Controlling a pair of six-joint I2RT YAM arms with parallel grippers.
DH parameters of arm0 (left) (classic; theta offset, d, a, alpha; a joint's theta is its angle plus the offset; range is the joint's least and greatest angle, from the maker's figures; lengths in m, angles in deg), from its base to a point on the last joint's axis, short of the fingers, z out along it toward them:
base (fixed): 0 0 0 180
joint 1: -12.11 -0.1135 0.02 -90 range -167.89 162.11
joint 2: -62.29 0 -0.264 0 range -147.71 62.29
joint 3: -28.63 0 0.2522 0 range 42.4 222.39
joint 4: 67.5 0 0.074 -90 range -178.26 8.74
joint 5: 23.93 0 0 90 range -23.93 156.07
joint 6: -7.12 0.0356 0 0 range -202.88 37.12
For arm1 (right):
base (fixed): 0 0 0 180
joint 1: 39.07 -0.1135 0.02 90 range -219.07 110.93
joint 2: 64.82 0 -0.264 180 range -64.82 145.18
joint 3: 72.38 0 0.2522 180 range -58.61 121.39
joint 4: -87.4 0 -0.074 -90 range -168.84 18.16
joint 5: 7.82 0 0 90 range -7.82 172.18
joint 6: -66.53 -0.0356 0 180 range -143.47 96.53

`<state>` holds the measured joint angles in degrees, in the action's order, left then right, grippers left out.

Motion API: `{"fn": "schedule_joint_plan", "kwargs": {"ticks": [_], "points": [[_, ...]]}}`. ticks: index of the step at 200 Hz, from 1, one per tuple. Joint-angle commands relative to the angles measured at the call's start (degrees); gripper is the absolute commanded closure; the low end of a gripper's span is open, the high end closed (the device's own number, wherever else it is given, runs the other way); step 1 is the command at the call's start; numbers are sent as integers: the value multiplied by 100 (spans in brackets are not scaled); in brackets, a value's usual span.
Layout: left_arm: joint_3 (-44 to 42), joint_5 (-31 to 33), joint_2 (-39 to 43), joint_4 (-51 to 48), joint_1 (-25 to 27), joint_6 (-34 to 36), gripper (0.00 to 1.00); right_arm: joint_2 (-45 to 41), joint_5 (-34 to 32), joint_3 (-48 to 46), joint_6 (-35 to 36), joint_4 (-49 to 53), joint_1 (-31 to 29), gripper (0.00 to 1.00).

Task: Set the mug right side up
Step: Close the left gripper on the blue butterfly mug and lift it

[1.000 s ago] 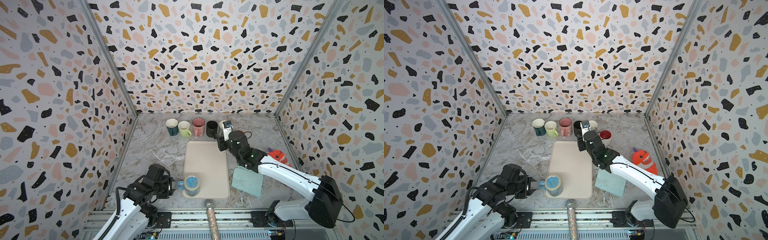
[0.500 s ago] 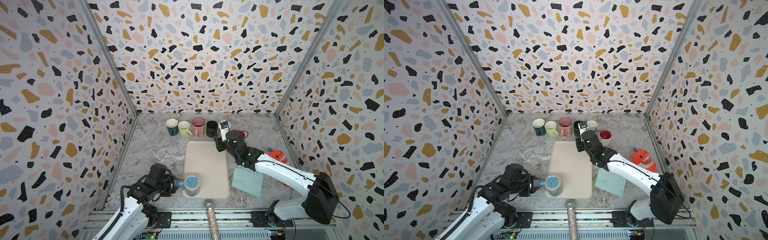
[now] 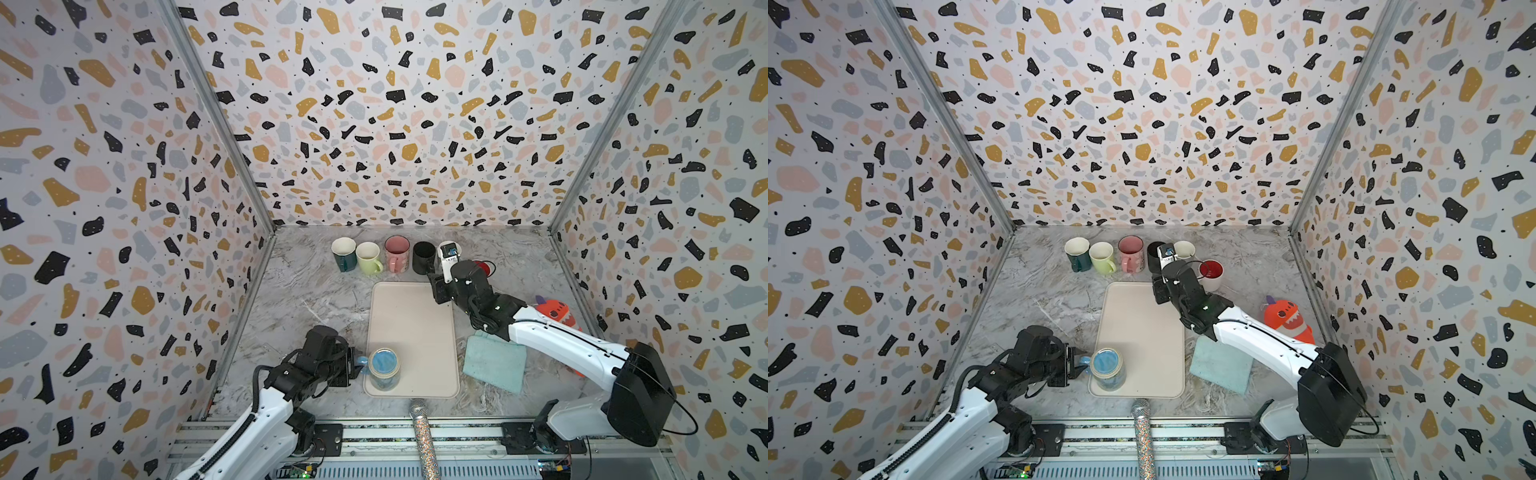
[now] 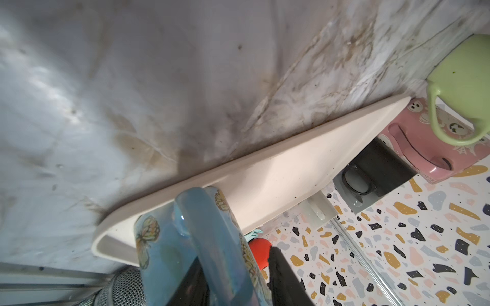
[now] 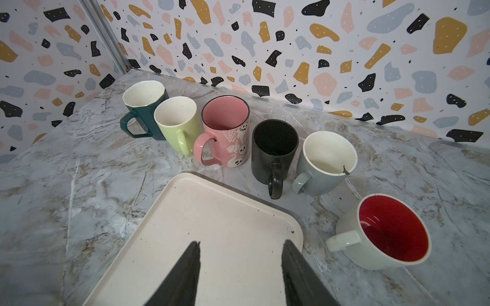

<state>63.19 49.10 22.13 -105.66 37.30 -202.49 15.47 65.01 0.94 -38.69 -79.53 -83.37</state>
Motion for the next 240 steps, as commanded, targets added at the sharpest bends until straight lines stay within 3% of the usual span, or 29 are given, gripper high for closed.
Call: {"fn": "schedule_joint_plan", "kwargs": {"ticks": [1,91,126,172,201,240], "points": [[-66,-87,-89,461,34,-274,64,-51,-6,145,-87,77,26,49],[-256,-118,-225,895,91,-291,69,-18,1,112,-109,108,61,49],[-356,-120,-262,1141,112,-343,78,13,-6,114,-129,128,62,49],[-398,-107,-428,1532,110,-352,98,21,-64,89,-122,150,83,49],[-441,128,-517,2259,110,-247,100,22,-67,66,-126,160,104,49],[-447,362,-730,3817,110,447,100,-12,-94,57,-110,201,127,49]]}}
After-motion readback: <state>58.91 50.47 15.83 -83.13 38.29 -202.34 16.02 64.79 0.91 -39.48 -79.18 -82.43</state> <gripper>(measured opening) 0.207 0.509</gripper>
